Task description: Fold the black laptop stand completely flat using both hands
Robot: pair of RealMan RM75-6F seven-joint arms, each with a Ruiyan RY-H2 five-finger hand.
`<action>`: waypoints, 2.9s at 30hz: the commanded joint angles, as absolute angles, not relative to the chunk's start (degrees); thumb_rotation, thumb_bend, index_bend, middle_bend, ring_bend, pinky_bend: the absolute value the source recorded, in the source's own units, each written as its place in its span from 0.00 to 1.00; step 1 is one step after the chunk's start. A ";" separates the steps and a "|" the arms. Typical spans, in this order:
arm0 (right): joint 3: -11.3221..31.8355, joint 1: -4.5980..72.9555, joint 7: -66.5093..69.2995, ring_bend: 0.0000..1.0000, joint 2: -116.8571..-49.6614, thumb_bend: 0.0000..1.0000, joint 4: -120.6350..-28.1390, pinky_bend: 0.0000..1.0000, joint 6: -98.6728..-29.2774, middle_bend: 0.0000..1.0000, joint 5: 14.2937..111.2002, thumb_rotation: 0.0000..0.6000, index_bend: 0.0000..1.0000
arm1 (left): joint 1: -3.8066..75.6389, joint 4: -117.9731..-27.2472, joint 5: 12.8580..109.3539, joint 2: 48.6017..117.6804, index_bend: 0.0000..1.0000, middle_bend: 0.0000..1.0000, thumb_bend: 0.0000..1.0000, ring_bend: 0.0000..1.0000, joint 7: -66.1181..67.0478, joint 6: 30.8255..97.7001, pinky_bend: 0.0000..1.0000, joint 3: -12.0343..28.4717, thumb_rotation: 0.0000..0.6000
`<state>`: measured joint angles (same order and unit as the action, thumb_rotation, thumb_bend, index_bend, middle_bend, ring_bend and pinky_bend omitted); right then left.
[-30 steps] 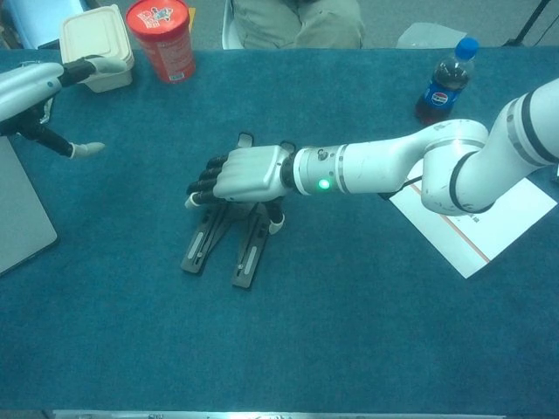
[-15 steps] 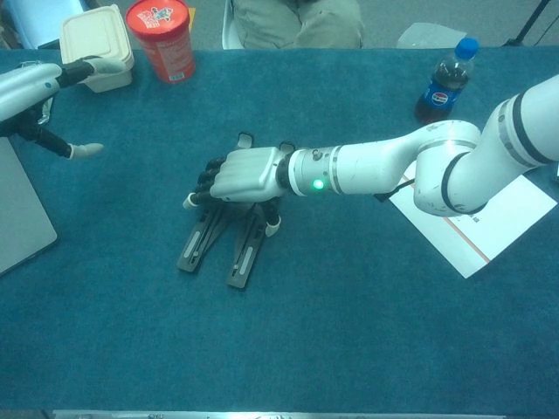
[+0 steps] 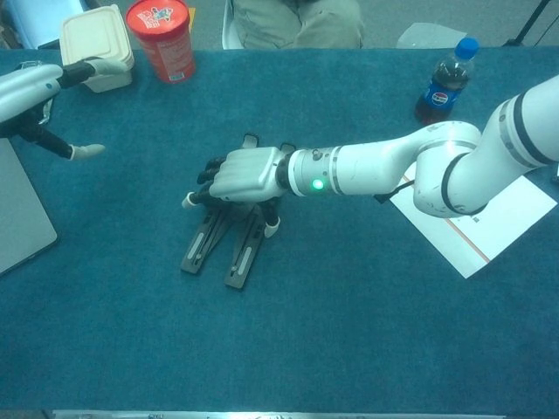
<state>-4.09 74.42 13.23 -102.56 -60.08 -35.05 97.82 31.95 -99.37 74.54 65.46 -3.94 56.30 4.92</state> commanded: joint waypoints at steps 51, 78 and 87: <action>-0.57 63.44 1.58 0.00 -93.60 0.05 -70.01 0.01 -48.11 0.02 91.19 1.00 0.00 | 31.85 -99.32 75.64 65.40 0.00 0.00 0.27 0.00 -2.99 55.78 0.00 4.53 1.00; 0.26 26.36 -14.42 0.00 -71.53 0.10 -93.81 0.01 -81.57 0.04 72.05 1.00 0.00 | 18.32 -93.48 78.89 67.42 0.00 0.00 0.27 0.00 7.81 76.87 0.00 0.50 1.00; -1.82 17.15 -12.89 0.00 -70.02 0.10 -93.00 0.01 -89.07 0.06 74.24 1.00 0.00 | 12.68 -93.73 83.04 67.67 0.00 0.00 0.27 0.00 5.39 85.37 0.00 -0.39 1.00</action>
